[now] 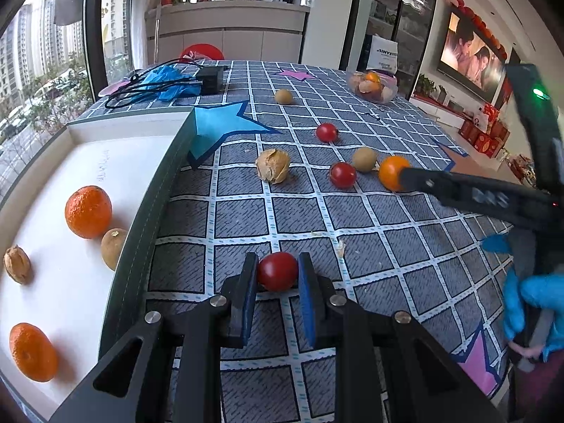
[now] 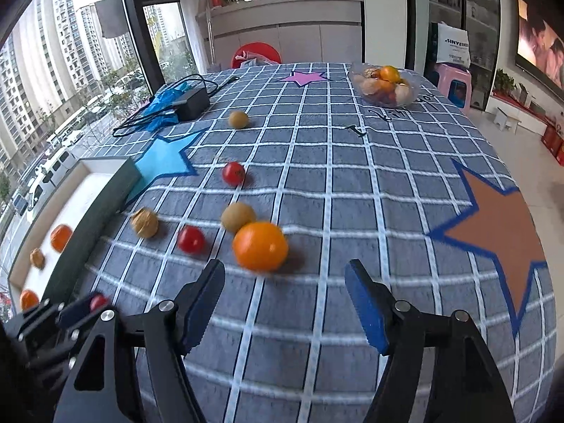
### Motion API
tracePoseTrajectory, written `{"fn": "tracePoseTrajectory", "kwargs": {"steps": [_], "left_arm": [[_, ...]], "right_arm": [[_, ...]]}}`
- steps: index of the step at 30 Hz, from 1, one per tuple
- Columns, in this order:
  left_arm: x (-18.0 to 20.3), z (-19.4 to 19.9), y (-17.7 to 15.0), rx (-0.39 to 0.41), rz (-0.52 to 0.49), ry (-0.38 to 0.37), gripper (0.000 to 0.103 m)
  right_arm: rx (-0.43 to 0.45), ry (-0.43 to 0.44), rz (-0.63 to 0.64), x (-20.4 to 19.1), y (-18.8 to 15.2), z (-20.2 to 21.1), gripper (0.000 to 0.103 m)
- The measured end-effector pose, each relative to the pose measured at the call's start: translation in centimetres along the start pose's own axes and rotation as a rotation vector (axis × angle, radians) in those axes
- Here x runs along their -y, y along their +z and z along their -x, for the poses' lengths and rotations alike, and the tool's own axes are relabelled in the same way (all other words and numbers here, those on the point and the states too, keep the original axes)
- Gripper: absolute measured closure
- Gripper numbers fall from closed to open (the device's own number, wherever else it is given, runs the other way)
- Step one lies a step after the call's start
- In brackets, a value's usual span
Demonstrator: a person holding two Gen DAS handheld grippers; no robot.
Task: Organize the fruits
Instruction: 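Carry the tomato with left and the mandarin with right toward the tray, then lower the tomato and mandarin into the tray and open both grippers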
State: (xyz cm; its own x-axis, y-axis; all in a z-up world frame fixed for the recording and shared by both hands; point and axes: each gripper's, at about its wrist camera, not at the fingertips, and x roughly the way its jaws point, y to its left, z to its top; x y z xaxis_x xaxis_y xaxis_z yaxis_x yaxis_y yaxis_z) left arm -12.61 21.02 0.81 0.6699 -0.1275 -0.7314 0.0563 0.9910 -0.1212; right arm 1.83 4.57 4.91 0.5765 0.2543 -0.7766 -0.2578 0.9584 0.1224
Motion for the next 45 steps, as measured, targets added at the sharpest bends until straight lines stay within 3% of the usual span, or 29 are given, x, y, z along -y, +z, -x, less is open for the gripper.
{"fn": "tracePoseTrajectory", "kwargs": {"steps": [3, 4, 5, 7, 14, 27, 36, 45], "left_arm": [[-0.1, 0.0, 0.0, 0.0, 0.008, -0.007, 0.079], [-0.1, 0.0, 0.0, 0.0, 0.009, -0.008, 0.078], [-0.1, 0.0, 0.0, 0.0, 0.008, -0.007, 0.078], [-0.2, 0.0, 0.0, 0.0, 0.007, -0.008, 0.079], [-0.4, 0.0, 0.1, 0.002, 0.021, -0.028, 0.078], [-1.2, 3.1, 0.7, 0.077, 0.032, -0.041, 0.078], [-6.9, 6.5, 2.1, 0.169, 0.113, 0.059, 0.078], [-12.9, 6.3, 2.1, 0.166, 0.206, 0.153, 0.079]], "right_arm": [[-0.012, 0.023, 0.014, -0.4, 0.6, -1.1, 0.031], [-0.018, 0.027, 0.029, -0.8, 0.6, -1.5, 0.037], [-0.027, 0.03, 0.041, -1.1, 0.6, -1.8, 0.052], [-0.039, 0.031, 0.049, -1.5, 0.4, -2.4, 0.064], [0.034, 0.029, 0.012, -0.7, 0.3, -0.1, 0.064], [0.052, 0.077, 0.041, -3.1, 0.5, 2.6, 0.064], [0.047, 0.173, 0.112, -9.2, 1.4, 2.9, 0.064], [0.006, 0.266, 0.207, -17.3, 2.0, 0.7, 0.064]]}}
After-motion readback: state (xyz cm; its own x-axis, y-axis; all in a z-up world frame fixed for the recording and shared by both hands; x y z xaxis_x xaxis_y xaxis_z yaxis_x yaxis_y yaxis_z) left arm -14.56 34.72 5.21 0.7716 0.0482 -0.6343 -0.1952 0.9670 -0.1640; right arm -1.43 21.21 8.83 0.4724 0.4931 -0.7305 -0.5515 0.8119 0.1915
